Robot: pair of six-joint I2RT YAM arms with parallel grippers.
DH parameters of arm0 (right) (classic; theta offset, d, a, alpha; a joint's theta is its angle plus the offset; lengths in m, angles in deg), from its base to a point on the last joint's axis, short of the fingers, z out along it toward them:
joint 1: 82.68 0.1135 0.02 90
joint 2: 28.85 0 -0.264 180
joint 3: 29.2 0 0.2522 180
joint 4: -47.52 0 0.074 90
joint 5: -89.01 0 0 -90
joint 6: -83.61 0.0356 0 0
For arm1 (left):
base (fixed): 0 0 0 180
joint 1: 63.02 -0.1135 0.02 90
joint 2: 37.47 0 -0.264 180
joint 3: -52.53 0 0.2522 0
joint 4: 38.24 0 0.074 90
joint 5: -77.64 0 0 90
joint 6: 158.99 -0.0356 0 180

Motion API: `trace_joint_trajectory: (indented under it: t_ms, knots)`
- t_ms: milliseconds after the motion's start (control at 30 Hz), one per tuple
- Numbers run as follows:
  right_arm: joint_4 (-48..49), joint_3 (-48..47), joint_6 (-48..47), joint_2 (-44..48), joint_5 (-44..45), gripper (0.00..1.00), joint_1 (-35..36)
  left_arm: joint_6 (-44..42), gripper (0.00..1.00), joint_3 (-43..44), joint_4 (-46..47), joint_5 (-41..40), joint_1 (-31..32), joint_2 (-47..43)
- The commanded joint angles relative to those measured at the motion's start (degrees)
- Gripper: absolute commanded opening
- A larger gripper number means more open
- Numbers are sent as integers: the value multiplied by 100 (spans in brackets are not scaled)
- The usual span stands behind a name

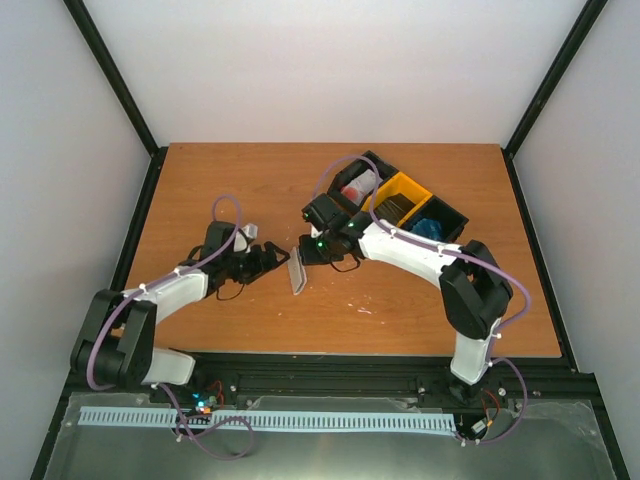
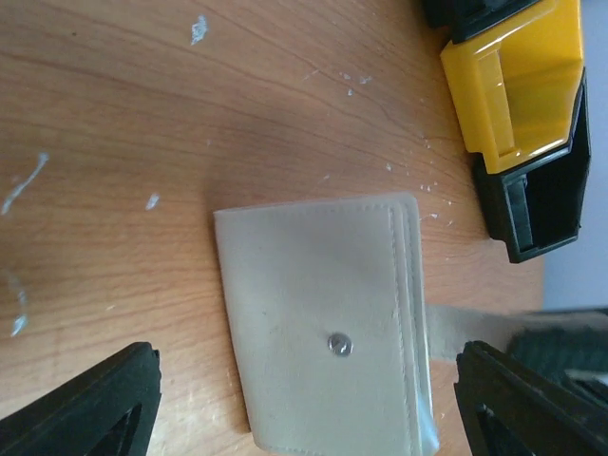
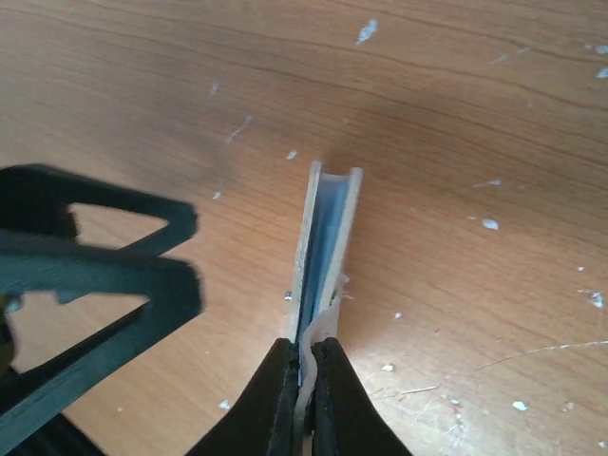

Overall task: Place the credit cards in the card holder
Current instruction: Open the card holder at the center of the board.

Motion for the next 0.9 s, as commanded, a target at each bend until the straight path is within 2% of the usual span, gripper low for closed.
trace_joint_trajectory:
  t_ms: [0, 100, 233, 300, 433, 533, 700, 867]
  knots:
    - [91, 181, 42, 176, -502, 3, -46, -135, 85, 412, -180, 331, -8, 423]
    - [190, 326, -40, 250, -592, 3, -62, 103, 82, 388, 63, 455, 11, 594]
    - [149, 339, -175, 264, -623, 3, -64, 236, 68, 309, 236, 394, 14, 582]
    - [156, 358, -243, 291, -632, 3, -71, 231, 66, 283, 259, 413, 14, 577]
    - [344, 462, -282, 404, -831, 3, -73, 181, 75, 282, 203, 502, 29, 529]
    - [445, 494, -249, 490, -863, 3, -73, 34, 78, 354, 24, 498, 76, 530]
    - [547, 598, -168, 612, -838, 3, -74, -221, 82, 369, -153, 415, 172, 496]
    - [537, 643, -120, 657, -735, 3, -75, -375, 81, 399, -214, 408, 179, 539]
